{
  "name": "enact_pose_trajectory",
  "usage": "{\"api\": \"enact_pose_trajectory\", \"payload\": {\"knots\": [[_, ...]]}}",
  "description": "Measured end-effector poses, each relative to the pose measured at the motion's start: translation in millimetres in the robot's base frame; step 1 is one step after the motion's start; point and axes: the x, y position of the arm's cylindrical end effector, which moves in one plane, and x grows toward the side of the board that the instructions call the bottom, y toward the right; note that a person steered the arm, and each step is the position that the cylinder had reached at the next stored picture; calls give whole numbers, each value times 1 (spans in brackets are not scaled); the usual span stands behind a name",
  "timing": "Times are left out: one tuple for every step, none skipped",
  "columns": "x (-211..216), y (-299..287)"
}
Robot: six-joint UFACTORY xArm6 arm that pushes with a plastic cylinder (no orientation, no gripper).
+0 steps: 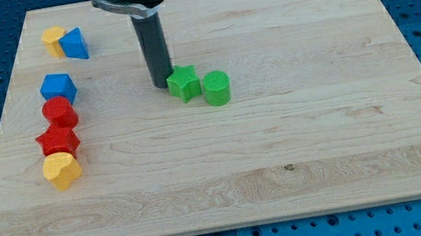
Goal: Point at center left
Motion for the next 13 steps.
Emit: {"api": "enact_pose_trajectory", "payload": {"knots": [[0, -8], [-2, -35], [-13, -54], [-22, -49], [-24, -44], [-32, -44], [-32, -48], [-35, -68], [-37, -94], [-45, -111], [-55, -121], [-56, -121], [-56, -121]]}}
